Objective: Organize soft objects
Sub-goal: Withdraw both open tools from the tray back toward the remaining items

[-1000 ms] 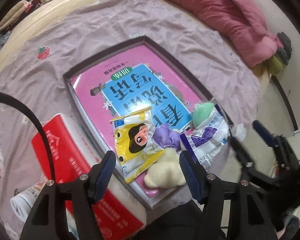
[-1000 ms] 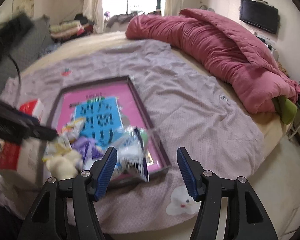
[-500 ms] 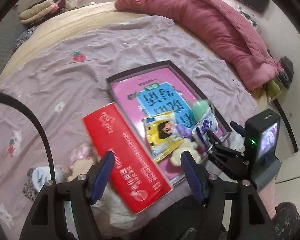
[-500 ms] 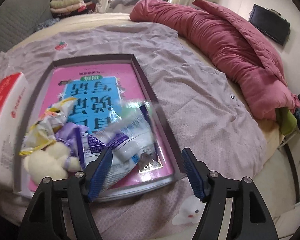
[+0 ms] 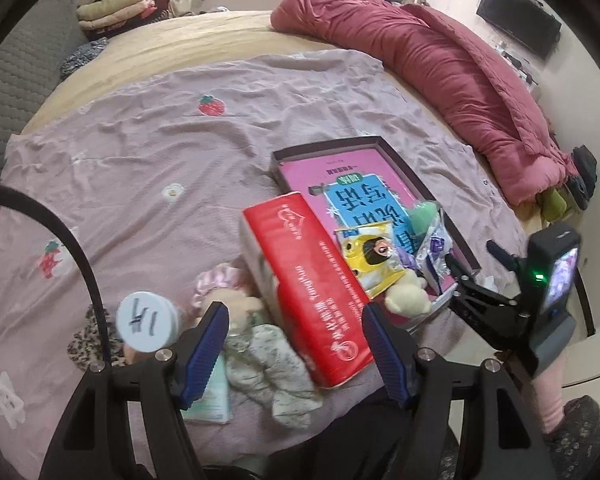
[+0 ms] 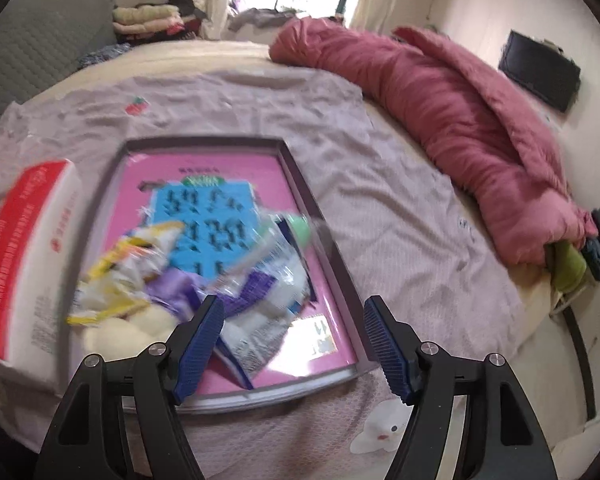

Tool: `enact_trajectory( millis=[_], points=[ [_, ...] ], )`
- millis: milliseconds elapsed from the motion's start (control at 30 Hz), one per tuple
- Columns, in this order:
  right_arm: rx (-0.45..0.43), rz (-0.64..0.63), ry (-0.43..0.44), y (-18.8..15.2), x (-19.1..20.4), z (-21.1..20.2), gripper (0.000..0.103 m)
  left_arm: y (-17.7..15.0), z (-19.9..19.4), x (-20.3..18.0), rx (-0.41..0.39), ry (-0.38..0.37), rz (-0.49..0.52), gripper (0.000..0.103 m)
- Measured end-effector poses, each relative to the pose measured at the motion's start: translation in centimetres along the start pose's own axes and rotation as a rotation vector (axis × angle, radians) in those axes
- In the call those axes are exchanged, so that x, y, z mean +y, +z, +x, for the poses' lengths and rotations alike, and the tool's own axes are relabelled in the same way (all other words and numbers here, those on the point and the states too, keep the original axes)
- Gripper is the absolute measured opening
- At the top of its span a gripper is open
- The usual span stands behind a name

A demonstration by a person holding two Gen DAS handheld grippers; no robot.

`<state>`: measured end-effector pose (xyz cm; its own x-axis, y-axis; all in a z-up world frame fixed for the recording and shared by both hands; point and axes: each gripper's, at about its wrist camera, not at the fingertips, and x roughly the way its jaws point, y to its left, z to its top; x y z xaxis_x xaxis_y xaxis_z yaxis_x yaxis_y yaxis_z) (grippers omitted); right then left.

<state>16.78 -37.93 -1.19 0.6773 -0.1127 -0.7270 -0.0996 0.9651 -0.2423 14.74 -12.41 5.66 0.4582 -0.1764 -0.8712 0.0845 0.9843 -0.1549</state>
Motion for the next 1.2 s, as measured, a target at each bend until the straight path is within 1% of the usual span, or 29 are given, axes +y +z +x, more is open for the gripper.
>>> enact_trajectory(
  millis=[233, 367, 533, 667, 767, 867, 1000, 1100, 1200],
  points=[
    [-0.115, -0.045, 0.047, 2.8, 2.8, -4.9, 0.074, -0.6, -1.8, 2.2, -0.035, -0.005, -0.042, 0.069],
    [-0.185, -0.092, 0.05, 4.3, 4.8, -7.7, 0.074, -1.0, -3.2, 3.5, -0.061, -0.003, -0.06, 0.069],
    [-0.249, -0.121, 0.068, 5.9, 6.5, -10.7, 0.074, -1.3, -4.9, 5.2, -0.093, -0.001, -0.084, 0.07],
    [-0.284, -0.141, 0.075, 6.6, 7.6, -12.4, 0.074, -1.8, -6.0, 6.8, -0.101, 0.004, -0.119, 0.07],
    [-0.295, -0.159, 0.086, 6.8, 8.6, -13.3, 0.075, -2.4, -6.5, 8.0, -0.097, -0.008, -0.151, 0.07],
    [-0.304, -0.17, 0.1, 6.8, 9.4, -14.1, 0.075, -3.2, -7.2, 9.3, -0.112, 0.013, -0.171, 0.07],
    [-0.32, -0.202, 0.107, 6.9, 10.7, -15.1, 0.075, -4.0, -8.0, 11.0, -0.123, 0.021, -0.197, 0.07],
    [-0.324, -0.2, 0.134, 7.0, 11.4, -15.7, 0.075, -4.6, -8.7, 12.2, -0.131, 0.042, -0.211, 0.07],
    [-0.328, -0.208, 0.149, 7.0, 12.1, -16.2, 0.075, -5.0, -9.0, 13.2, -0.126, 0.043, -0.227, 0.07]
  ],
)
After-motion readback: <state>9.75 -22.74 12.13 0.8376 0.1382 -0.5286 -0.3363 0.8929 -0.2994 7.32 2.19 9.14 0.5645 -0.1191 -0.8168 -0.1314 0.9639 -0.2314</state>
